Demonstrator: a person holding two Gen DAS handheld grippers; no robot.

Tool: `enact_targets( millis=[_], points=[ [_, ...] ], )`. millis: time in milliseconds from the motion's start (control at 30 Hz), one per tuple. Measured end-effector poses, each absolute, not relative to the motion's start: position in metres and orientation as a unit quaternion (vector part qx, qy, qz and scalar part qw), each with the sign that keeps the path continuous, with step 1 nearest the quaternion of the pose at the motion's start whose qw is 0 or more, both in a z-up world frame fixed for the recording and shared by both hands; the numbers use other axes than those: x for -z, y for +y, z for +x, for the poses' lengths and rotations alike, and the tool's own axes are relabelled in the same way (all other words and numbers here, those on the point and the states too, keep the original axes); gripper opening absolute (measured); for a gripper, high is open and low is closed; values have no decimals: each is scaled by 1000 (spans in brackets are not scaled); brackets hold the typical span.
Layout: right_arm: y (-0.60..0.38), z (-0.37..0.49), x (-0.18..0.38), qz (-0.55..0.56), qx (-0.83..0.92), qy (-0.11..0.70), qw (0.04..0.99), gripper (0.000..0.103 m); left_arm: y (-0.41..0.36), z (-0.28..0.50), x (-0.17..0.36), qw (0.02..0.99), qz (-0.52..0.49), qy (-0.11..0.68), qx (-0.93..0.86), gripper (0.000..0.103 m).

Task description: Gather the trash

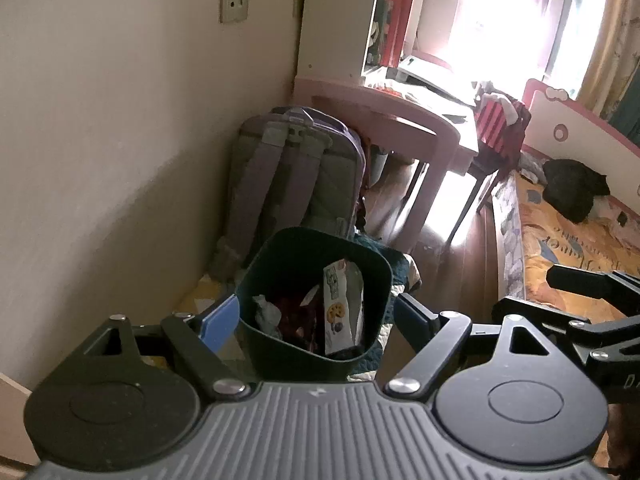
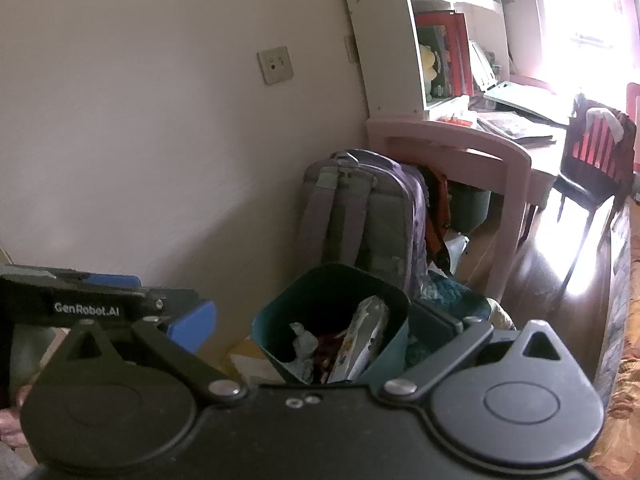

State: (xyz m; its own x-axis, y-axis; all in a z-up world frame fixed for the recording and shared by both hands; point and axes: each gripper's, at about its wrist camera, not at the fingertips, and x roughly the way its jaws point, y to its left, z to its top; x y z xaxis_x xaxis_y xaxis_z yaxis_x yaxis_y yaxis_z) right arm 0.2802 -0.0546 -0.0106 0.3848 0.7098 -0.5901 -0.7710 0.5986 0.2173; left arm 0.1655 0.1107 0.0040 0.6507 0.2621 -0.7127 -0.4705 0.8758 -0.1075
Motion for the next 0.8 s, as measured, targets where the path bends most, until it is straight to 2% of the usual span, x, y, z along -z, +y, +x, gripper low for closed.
enact_targets(
  millis=[800],
  points=[
    [-55, 276, 10, -44, -445, 329, 832, 103, 110, 170, -3, 896, -126, 378, -198, 85]
  ],
)
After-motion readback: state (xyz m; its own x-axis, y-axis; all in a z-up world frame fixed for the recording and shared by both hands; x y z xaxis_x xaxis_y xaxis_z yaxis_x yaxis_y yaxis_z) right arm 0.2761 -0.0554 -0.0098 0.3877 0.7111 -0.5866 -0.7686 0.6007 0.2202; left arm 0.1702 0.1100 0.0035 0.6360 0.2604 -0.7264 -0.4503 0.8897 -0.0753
